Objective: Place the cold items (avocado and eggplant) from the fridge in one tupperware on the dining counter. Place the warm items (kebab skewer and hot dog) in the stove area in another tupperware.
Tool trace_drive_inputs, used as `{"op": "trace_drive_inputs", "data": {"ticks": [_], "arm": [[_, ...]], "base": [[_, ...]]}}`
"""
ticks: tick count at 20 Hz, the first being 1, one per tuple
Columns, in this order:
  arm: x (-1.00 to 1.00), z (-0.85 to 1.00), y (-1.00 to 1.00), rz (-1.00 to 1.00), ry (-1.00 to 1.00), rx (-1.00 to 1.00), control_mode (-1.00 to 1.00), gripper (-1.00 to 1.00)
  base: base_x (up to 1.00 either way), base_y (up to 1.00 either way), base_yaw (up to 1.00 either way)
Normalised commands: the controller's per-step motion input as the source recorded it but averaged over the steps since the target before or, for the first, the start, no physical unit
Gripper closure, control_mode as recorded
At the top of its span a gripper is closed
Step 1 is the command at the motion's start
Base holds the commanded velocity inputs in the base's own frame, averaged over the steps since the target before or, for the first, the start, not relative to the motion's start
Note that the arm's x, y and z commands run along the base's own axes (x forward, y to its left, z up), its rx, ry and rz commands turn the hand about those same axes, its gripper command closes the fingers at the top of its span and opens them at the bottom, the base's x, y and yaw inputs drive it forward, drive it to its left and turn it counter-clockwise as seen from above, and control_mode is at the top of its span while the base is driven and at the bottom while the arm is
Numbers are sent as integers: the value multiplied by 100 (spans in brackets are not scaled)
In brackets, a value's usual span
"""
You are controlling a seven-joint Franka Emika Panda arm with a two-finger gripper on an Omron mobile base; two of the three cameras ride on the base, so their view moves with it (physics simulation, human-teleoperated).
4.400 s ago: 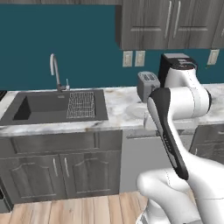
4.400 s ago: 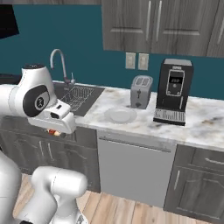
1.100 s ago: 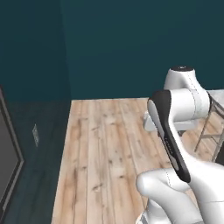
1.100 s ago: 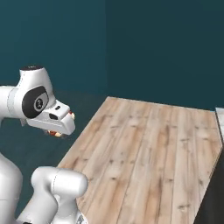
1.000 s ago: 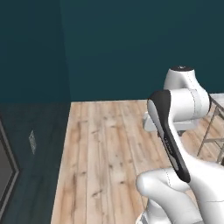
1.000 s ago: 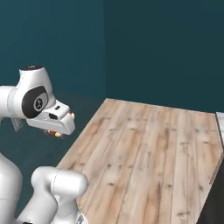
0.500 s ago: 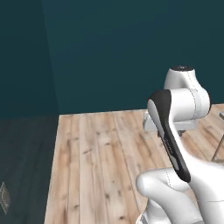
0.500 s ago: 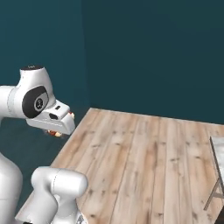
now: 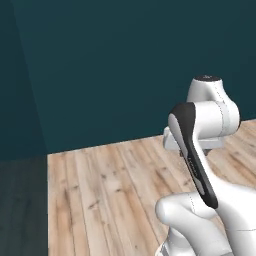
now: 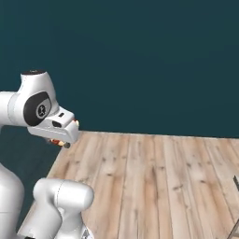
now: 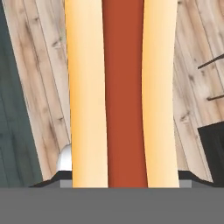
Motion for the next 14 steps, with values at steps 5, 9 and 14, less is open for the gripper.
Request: {"op": "trace_drive_inputs", "data": {"ticks": [5, 9, 14], "arm": [[0, 0, 0, 0, 0, 0, 100, 100], [0, 0, 0, 0, 0, 0, 100, 100], [0, 0, 0, 0, 0, 0, 100, 100]], "base": [[100, 39, -32], [100, 34, -42], [100, 19, -48]]}}
